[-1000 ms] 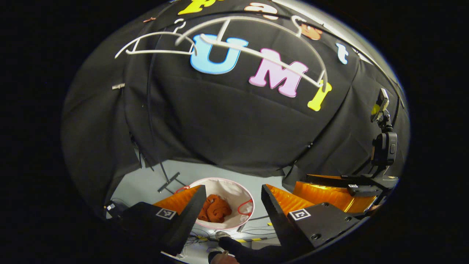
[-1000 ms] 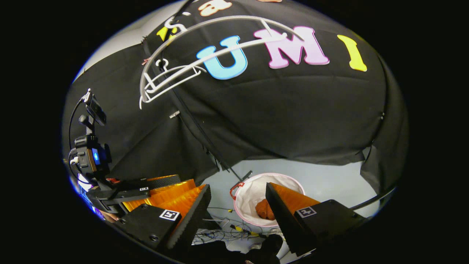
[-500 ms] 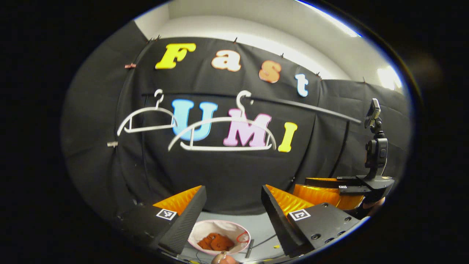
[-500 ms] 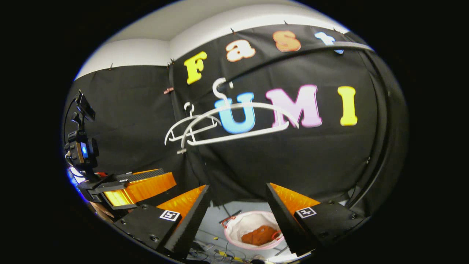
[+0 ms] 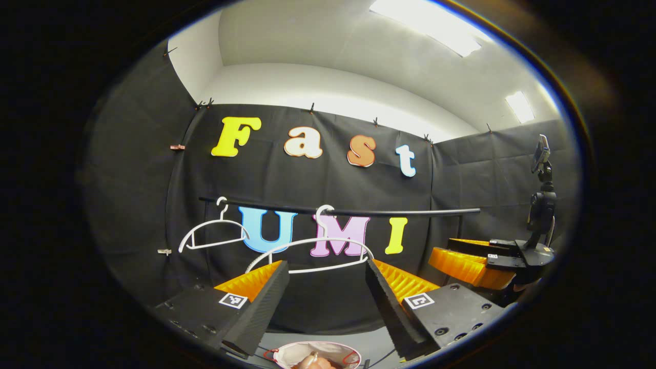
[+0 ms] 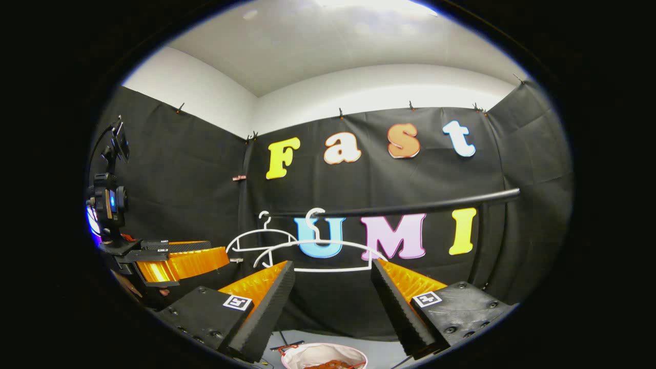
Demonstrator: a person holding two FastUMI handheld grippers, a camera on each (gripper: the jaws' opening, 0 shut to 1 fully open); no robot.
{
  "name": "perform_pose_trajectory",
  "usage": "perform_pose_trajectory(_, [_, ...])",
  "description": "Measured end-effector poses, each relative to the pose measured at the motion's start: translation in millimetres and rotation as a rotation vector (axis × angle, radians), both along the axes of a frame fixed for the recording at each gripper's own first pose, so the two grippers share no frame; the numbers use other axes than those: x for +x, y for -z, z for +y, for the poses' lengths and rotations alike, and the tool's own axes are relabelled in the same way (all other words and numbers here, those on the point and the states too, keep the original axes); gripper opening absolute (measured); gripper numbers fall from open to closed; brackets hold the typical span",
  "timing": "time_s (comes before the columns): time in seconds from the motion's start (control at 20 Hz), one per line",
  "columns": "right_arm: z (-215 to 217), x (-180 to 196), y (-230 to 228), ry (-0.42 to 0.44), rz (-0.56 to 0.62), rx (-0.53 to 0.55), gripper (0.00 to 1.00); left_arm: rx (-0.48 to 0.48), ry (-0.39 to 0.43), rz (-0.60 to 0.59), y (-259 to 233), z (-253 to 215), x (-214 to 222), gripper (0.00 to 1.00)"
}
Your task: Grasp the clothes on the hanger with both hands and then place them into the laundry hamper below.
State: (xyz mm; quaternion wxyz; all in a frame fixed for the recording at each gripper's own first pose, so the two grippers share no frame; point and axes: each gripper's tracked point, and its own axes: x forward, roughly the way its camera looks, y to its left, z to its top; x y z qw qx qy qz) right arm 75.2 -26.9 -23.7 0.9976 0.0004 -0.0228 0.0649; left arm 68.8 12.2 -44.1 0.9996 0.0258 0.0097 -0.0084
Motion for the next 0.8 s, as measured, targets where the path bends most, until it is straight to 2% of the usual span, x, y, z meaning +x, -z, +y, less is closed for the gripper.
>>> perform_pose_trajectory(0.05, [-8,-2,-4,0.030,-0.013,-0.010,1.00,-0.012,0.018,-0.011,-5,-5,0,0.98])
perform_pose_trajectory(0.1, [-11,-1,-9,0.045,-0.028,-0.020,1.00,-0.026,0.039,-0.018,-10,-9,1,0.95])
perform_pose_trajectory(0.2, [-6,-4,-26,0.047,-0.076,-0.033,0.98,-0.039,0.048,-0.024,-17,-9,4,0.95])
perform_pose_trajectory(0.25, [2,-3,-36,0.042,-0.099,-0.033,1.00,-0.038,0.044,-0.033,-22,-8,5,0.95])
perform_pose_trajectory(0.35, [8,-4,-43,0.025,-0.121,-0.040,0.96,-0.032,0.039,-0.062,-31,-11,7,0.95])
perform_pose_trajectory(0.4, [7,-4,-45,0.027,-0.129,-0.054,0.94,-0.030,0.047,-0.072,-34,-14,8,0.92])
perform_pose_trajectory(0.45, [4,-4,-45,0.039,-0.135,-0.072,0.99,-0.028,0.061,-0.071,-33,-18,9,0.95])
perform_pose_trajectory(0.5, [1,-5,-48,0.051,-0.142,-0.084,0.98,-0.022,0.071,-0.064,-31,-20,9,0.95])
perform_pose_trajectory(0.7, [5,-8,-42,0.053,-0.123,-0.028,0.99,-0.004,0.083,-0.045,-25,-20,9,0.95])
perform_pose_trajectory(0.8, [4,-9,-41,0.055,-0.118,-0.015,0.96,-0.010,0.087,-0.047,-28,-19,9,0.95])
